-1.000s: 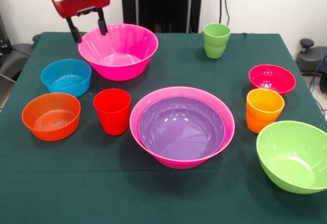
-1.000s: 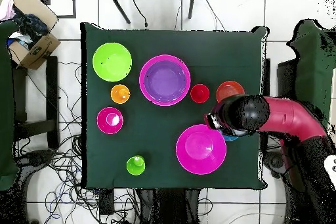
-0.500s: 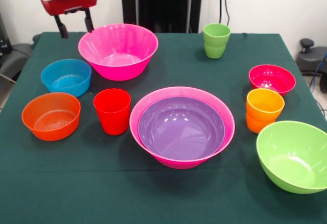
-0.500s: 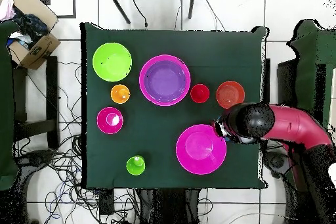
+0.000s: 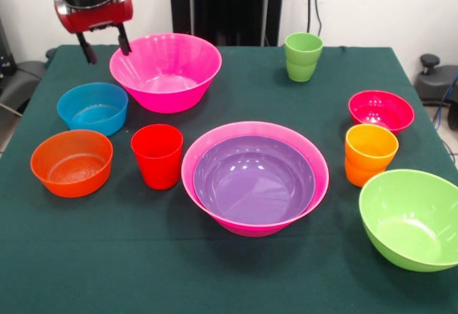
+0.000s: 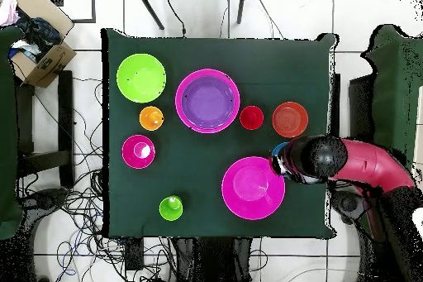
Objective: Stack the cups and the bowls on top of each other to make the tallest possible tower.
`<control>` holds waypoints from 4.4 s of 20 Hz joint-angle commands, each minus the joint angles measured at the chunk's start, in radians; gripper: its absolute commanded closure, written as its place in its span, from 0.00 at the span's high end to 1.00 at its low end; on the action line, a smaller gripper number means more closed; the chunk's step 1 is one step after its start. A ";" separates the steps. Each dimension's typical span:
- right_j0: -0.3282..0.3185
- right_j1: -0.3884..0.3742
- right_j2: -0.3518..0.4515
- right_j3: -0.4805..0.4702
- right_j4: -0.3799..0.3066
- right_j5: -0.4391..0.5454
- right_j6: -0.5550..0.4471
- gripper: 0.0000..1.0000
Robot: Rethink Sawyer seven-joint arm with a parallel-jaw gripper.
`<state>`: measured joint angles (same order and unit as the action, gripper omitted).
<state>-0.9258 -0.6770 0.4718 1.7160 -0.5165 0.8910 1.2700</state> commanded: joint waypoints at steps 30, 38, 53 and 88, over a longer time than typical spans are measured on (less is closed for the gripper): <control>0.037 0.051 -0.053 -0.036 0.032 0.044 0.035 1.00; 0.053 0.072 -0.083 -0.028 0.019 -0.009 0.064 1.00; 0.097 0.106 -0.162 -0.089 -0.058 -0.066 0.074 1.00; 0.138 0.200 -0.222 -0.119 -0.057 -0.174 0.090 1.00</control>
<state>-0.8438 -0.4970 0.2453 1.6593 -0.5329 0.7967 1.2700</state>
